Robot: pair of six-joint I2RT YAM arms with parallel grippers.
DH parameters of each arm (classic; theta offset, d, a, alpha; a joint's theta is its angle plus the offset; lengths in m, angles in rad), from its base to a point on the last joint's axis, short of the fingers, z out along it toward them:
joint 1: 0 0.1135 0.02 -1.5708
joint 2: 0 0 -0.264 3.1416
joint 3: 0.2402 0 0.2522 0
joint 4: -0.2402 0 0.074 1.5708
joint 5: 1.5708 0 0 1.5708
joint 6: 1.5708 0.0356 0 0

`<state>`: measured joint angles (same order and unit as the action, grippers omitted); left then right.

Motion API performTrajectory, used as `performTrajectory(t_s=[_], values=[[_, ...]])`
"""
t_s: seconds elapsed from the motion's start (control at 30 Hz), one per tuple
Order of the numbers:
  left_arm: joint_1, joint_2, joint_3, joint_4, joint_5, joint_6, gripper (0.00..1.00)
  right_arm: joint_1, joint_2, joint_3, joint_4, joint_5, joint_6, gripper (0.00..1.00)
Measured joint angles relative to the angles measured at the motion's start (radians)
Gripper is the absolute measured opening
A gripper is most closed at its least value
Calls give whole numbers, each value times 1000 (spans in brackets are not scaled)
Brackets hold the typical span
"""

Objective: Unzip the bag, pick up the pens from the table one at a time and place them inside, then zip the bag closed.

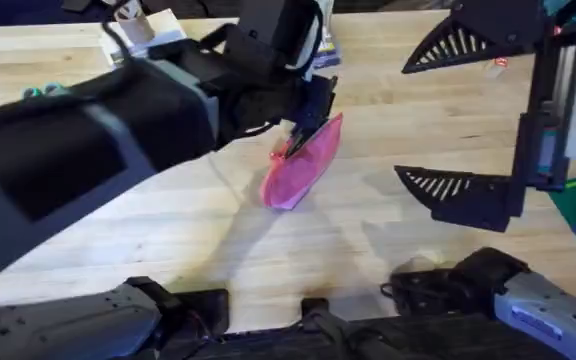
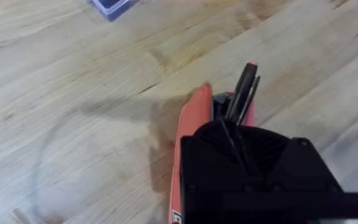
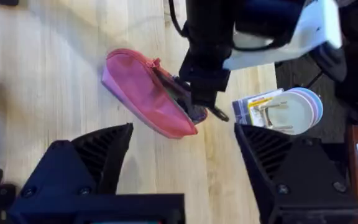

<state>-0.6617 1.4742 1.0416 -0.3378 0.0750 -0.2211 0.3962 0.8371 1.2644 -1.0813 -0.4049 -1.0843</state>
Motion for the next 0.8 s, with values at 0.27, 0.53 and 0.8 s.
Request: performTrajectory(t_s=[0.27, 0.53, 0.8], values=[[-20, 37, 0, 22, -7, -41, 43, 0, 0, 0, 0, 0, 0, 998], [-59, 37, 0, 79, -10, -89, 43, 0, 0, 0, 0, 0, 0, 997], [-59, 37, 0, -70, -60, -100, 43, 0, 0, 0, 0, 0, 0, 997]])
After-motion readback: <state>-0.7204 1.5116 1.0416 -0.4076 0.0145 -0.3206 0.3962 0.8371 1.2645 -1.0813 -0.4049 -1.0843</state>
